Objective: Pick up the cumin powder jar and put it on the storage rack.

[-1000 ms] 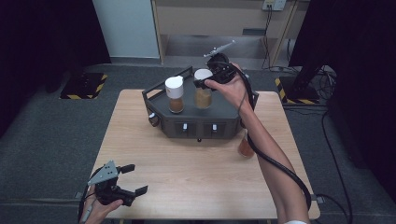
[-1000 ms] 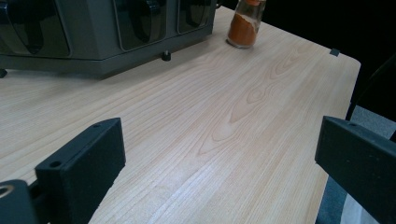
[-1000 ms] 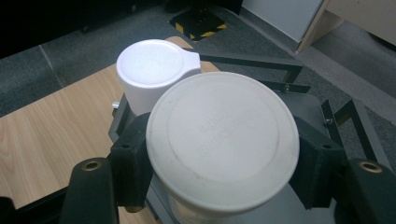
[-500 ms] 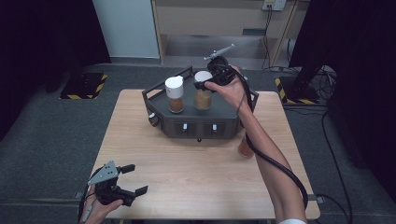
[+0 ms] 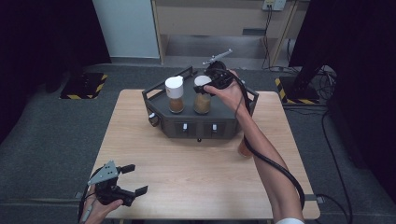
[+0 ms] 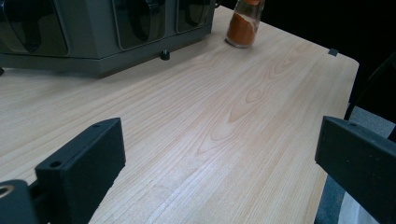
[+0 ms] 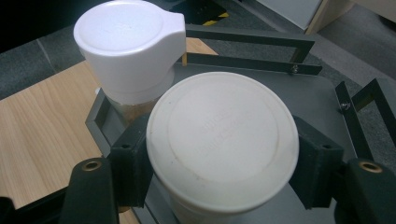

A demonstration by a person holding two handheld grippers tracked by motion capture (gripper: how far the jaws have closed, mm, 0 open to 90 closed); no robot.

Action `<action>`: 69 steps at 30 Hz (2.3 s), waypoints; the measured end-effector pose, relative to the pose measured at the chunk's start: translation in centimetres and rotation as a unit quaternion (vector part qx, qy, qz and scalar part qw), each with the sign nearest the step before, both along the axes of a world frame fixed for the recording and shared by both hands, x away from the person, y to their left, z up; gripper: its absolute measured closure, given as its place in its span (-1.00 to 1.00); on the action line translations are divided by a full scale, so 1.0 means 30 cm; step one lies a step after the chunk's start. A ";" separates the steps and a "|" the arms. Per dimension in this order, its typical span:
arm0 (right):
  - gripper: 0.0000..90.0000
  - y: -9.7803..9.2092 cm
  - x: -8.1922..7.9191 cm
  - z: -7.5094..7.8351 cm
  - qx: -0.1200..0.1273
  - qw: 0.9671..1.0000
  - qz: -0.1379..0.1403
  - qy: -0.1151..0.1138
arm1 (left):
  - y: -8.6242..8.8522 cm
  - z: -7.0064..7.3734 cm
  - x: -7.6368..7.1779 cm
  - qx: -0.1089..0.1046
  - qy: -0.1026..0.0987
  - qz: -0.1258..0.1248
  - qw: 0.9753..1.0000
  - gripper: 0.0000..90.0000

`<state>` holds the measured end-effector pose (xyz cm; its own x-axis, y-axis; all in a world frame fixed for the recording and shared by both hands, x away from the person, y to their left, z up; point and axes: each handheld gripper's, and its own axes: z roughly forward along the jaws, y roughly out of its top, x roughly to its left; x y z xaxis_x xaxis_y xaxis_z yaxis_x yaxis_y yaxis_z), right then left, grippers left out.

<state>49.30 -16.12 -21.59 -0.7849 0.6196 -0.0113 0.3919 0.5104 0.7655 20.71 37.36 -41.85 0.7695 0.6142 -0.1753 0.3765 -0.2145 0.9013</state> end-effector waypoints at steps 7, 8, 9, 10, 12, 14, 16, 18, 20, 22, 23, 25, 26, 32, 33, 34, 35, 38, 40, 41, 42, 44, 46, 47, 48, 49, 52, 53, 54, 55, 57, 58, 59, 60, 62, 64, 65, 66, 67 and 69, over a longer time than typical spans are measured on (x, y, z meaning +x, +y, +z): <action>-0.23 0.000 0.012 -0.010 0.000 1.000 -0.001 0.003 | 0.000 0.000 0.000 0.001 -0.001 -0.001 1.000 -0.99; -0.23 0.001 0.013 -0.012 0.000 1.000 -0.002 0.004 | 0.000 0.000 0.001 0.001 -0.001 -0.001 1.000 -0.99; -0.23 0.000 0.015 -0.013 0.001 1.000 -0.002 0.003 | 0.000 0.000 0.001 0.001 -0.001 -0.001 1.000 -0.99; -0.23 0.002 0.015 -0.013 0.001 1.000 -0.003 0.005 | 0.000 0.000 0.001 0.001 -0.001 -0.001 1.000 -0.99; -0.23 0.004 0.014 -0.013 0.001 1.000 -0.003 0.004 | 0.000 0.000 0.001 0.001 -0.001 -0.001 1.000 -0.99; -0.23 0.005 0.014 -0.015 0.001 1.000 -0.004 0.004 | -0.001 0.000 0.001 0.002 -0.001 -0.002 1.000 -0.99; -0.24 0.002 0.014 -0.020 0.005 1.000 -0.003 0.002 | -0.001 0.001 0.001 0.002 -0.001 -0.002 1.000 -0.99; -0.24 0.000 0.014 -0.023 0.006 1.000 -0.003 0.001 | -0.001 0.001 0.000 0.002 -0.001 -0.002 1.000 -0.99; -0.24 -0.004 0.013 -0.030 0.011 1.000 -0.005 0.000 | -0.001 0.001 0.000 0.002 -0.001 -0.002 1.000 -0.99; -0.24 -0.010 0.013 -0.037 0.016 1.000 -0.004 -0.002 | -0.001 0.001 0.000 0.002 -0.001 -0.002 1.000 -0.99; -0.24 -0.010 0.013 -0.039 0.016 1.000 -0.004 -0.004 | -0.001 0.001 0.000 0.002 -0.001 -0.002 1.000 -0.99; -0.26 -0.011 0.011 -0.043 0.018 1.000 -0.004 -0.005 | -0.001 0.001 0.000 0.002 -0.001 -0.002 1.000 -0.99; -0.31 -0.012 0.010 -0.045 0.021 1.000 -0.006 -0.006 | -0.001 0.001 0.000 0.002 0.000 -0.002 1.000 -0.99; -0.74 -0.023 0.005 -0.046 0.034 0.999 -0.016 -0.007 | -0.002 0.001 0.000 0.002 0.000 -0.002 1.000 -0.99; -0.80 -0.024 0.001 -0.045 0.033 0.999 -0.018 -0.010 | -0.002 0.001 0.000 0.003 0.000 -0.002 1.000 -0.99; -0.81 -0.029 -0.001 -0.047 0.035 0.999 -0.016 -0.014 | -0.002 0.002 0.000 0.003 0.000 -0.002 1.000 -0.99; -0.82 -0.035 -0.001 -0.047 0.039 0.999 -0.015 -0.013 | -0.003 0.002 0.000 0.003 0.000 -0.002 1.000 -0.99; -0.86 -0.042 -0.007 -0.043 0.042 0.999 -0.015 -0.017 | -0.003 0.001 0.001 0.003 0.001 -0.002 1.000 -0.99; -0.86 -0.049 -0.007 -0.039 0.046 0.999 -0.011 -0.017 | -0.003 0.002 0.002 0.003 0.002 -0.003 1.000 -0.99; -0.86 -0.052 -0.010 -0.036 0.048 0.999 -0.011 -0.018 | -0.003 0.002 0.001 0.003 0.002 -0.002 1.000 -0.99; -0.86 -0.052 -0.014 -0.032 0.048 0.999 -0.012 -0.021 | -0.003 0.002 0.001 0.003 0.002 -0.002 1.000 -0.99; -0.86 -0.057 -0.018 -0.022 0.050 0.998 -0.010 -0.024 | -0.002 0.002 0.001 0.003 0.001 -0.002 1.000 -0.99; -0.85 -0.064 -0.029 -0.002 0.051 0.998 -0.008 -0.028 | -0.002 0.001 0.001 0.002 0.002 -0.003 1.000 -0.99; -0.85 -0.066 -0.032 0.002 0.050 0.998 -0.007 -0.030 | -0.003 0.001 0.001 0.003 0.002 -0.003 1.000 -0.99; -0.85 -0.068 -0.038 0.008 0.050 0.998 -0.006 -0.031 | -0.003 0.002 0.001 0.004 0.002 -0.003 1.000 -0.99; -0.84 -0.072 -0.046 0.016 0.050 0.998 -0.005 -0.034 | -0.004 0.002 0.002 0.004 0.002 -0.003 1.000 -0.99; -0.84 -0.093 -0.075 0.037 0.058 0.997 -0.003 -0.043 | -0.005 0.002 0.002 0.004 0.002 -0.003 1.000 -0.99; -0.84 -0.100 -0.085 0.046 0.058 0.997 0.000 -0.049 | -0.005 0.002 0.002 0.005 0.002 -0.003 1.000 -0.99; -0.84 -0.104 -0.092 0.053 0.058 0.997 0.000 -0.050 | -0.005 0.003 0.002 0.005 0.002 -0.003 1.000 -0.99; -0.84 -0.110 -0.101 0.062 0.059 0.997 0.000 -0.054 | -0.006 0.004 0.002 0.006 0.002 -0.004 1.000 -0.99; -0.84 -0.124 -0.116 0.077 0.063 0.996 0.001 -0.059 | -0.007 0.003 0.002 0.006 0.002 -0.004 1.000 -0.99; -0.84 -0.132 -0.122 0.084 0.065 0.996 0.002 -0.061 | -0.007 0.003 0.002 0.006 0.002 -0.004 1.000 -0.99; -0.83 -0.138 -0.131 0.095 0.065 0.996 0.003 -0.064 | -0.007 0.004 0.002 0.007 0.002 -0.004 1.000 -0.99; -0.84 -0.142 -0.136 0.101 0.065 0.996 0.004 -0.067 | -0.007 0.003 0.002 0.006 0.002 -0.004 1.000 -0.99; -0.84 -0.152 -0.150 0.117 0.066 0.995 0.008 -0.073 | -0.007 0.004 0.002 0.007 0.002 -0.004 1.000 -0.99; -0.84 -0.160 -0.164 0.135 0.065 0.995 0.012 -0.078 | -0.007 0.003 0.002 0.006 0.002 -0.004 1.000 -0.99; -0.84 -0.165 -0.173 0.143 0.065 0.994 0.013 -0.082 | -0.007 0.003 0.002 0.006 0.002 -0.003 1.000 -0.99; -0.84 -0.171 -0.179 0.151 0.068 0.994 0.016 -0.084 | -0.007 0.003 0.001 0.006 0.002 -0.004 1.000 -0.99; -0.84 -0.177 -0.186 0.158 0.069 0.994 0.020 -0.086 | -0.007 0.004 0.001 0.007 0.002 -0.004 1.000 -0.99; -0.83 -0.185 -0.207 0.175 0.068 0.993 0.023 -0.094 | -0.007 0.004 0.001 0.007 0.002 -0.004 1.000 -0.99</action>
